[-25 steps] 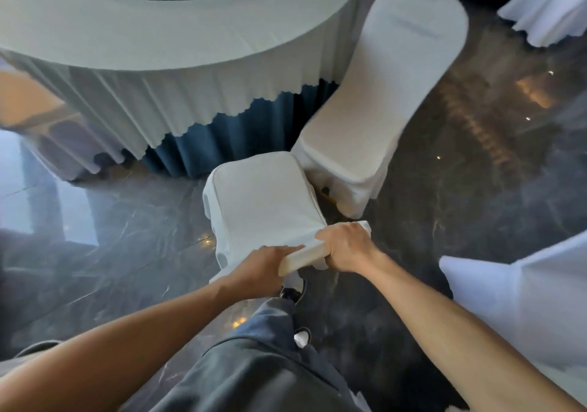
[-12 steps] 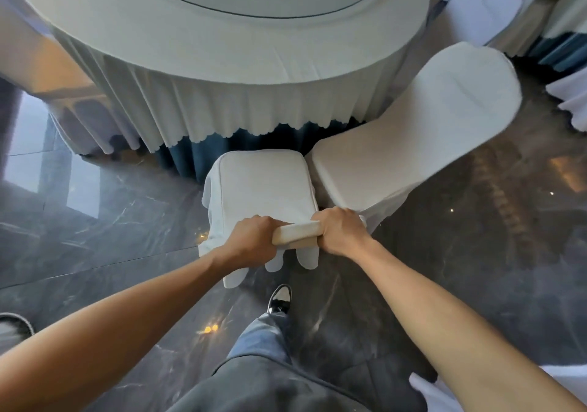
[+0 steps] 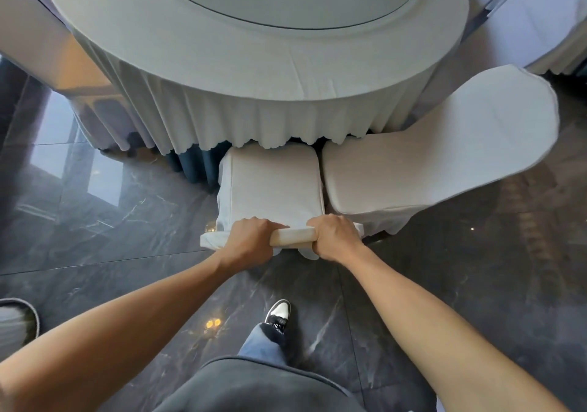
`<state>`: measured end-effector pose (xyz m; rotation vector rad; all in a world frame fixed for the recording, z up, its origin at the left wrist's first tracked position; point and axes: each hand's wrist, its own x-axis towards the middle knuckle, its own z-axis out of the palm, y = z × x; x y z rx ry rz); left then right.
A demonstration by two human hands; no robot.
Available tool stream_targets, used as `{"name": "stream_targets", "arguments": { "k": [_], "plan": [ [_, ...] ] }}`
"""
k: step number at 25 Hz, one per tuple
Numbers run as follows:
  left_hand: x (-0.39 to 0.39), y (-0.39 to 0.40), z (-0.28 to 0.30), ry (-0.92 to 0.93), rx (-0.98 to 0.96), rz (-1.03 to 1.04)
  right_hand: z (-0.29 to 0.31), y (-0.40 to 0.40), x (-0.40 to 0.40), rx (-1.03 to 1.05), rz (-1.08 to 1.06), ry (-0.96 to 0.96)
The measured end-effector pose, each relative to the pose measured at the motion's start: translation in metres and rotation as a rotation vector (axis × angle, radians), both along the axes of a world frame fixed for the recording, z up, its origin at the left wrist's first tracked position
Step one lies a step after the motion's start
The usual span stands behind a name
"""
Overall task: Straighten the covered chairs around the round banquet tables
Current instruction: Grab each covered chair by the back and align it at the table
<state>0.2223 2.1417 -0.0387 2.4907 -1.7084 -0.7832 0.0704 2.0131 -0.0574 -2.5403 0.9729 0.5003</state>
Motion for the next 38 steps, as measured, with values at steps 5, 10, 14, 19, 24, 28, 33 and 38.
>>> {"name": "stream_targets", "arguments": {
  "k": [5,10,14,19,24,28,33,38],
  "plan": [
    [-0.022,0.011,-0.008,-0.028,0.026,0.025,-0.009,0.008,-0.020,-0.004,0.064,-0.041],
    [-0.042,0.037,0.001,-0.024,-0.004,0.069,-0.008,0.025,-0.031,0.007,0.154,-0.041],
    [-0.069,0.070,0.002,0.012,0.013,0.160,-0.014,0.049,-0.046,0.043,0.261,-0.056],
    [-0.053,0.051,0.006,0.008,0.050,0.254,-0.016,0.030,-0.022,-0.008,0.255,-0.088],
    [-0.010,0.016,0.003,0.010,0.059,0.308,-0.012,-0.010,0.023,-0.010,0.282,-0.090],
    [0.021,-0.027,0.012,0.111,0.209,0.246,-0.004,-0.048,0.046,0.011,0.299,-0.009],
    [-0.001,-0.118,0.031,0.207,0.441,0.028,0.009,-0.127,0.004,0.321,0.284,0.060],
    [-0.047,-0.210,0.018,0.150,0.406,0.001,0.008,-0.260,-0.090,0.176,0.138,0.152]
  ]
}}
